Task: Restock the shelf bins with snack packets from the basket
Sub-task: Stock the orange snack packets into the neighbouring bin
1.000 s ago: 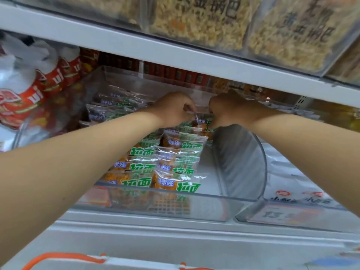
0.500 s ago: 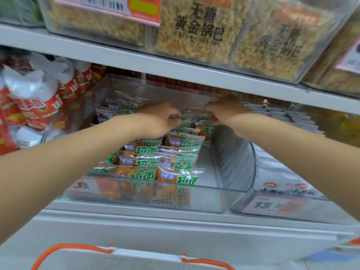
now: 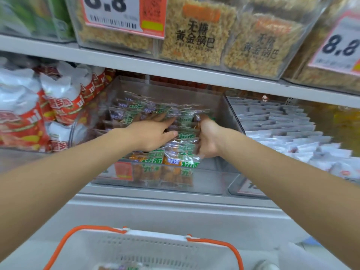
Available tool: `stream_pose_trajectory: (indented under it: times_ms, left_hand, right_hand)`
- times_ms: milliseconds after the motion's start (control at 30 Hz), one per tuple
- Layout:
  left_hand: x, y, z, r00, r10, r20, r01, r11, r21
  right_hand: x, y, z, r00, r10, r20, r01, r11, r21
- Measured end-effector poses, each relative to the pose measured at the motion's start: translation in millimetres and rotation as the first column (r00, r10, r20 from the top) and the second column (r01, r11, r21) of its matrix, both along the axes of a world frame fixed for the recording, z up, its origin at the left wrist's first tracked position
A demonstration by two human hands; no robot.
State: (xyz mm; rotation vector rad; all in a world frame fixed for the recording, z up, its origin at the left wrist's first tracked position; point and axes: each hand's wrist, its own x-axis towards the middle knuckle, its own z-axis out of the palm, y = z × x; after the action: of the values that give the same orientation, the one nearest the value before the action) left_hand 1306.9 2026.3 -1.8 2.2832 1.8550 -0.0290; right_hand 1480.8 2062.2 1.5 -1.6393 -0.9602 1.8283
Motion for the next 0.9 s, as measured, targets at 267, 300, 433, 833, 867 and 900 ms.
stream_pose_trajectory:
  times_ms: [267, 300, 433, 833, 867, 900]
  left_hand:
    - [-1.7, 7.7, -2.4, 0.997, 0.000, 0.071, 0.000, 1.000, 0.000]
    - [-1.1, 5.1, -0.8, 0.995, -0.007, 0.102, 0.006, 1.000, 0.012]
    - [-2.0, -18.2, 7.7, 0.986, 0.036, 0.166, -0.065, 0.982, 0.176]
    - [17.4, -167.1, -22.7, 0.882, 0.118, 0.457, -0.326, 0.853, 0.408]
    - [14.8, -178.2, -33.1, 0.873, 0.156, 0.462, -0.339, 0.876, 0.344]
    - [12.2, -188.9, -45.2, 0.859, 0.201, 0.471, -0.354, 0.897, 0.263]
  right_hand:
    - [12.7, -47.3, 23.9, 0.960, 0.249, -0.129, -0.265, 0.956, -0.125]
    - [11.9, -48.9, 25.0, 0.959, 0.254, -0.124, -0.269, 0.955, -0.126]
    - [10.2, -57.3, 23.0, 0.894, 0.242, 0.376, -0.301, 0.948, 0.107]
    - [-7.6, -174.8, -29.8, 0.848, -0.207, 0.488, -0.425, 0.282, 0.860]
    - [-8.6, -184.6, -41.5, 0.850, -0.170, 0.499, -0.431, 0.320, 0.844]
    - [-8.7, -194.7, -54.8, 0.844, -0.123, 0.522, -0.450, 0.368, 0.814]
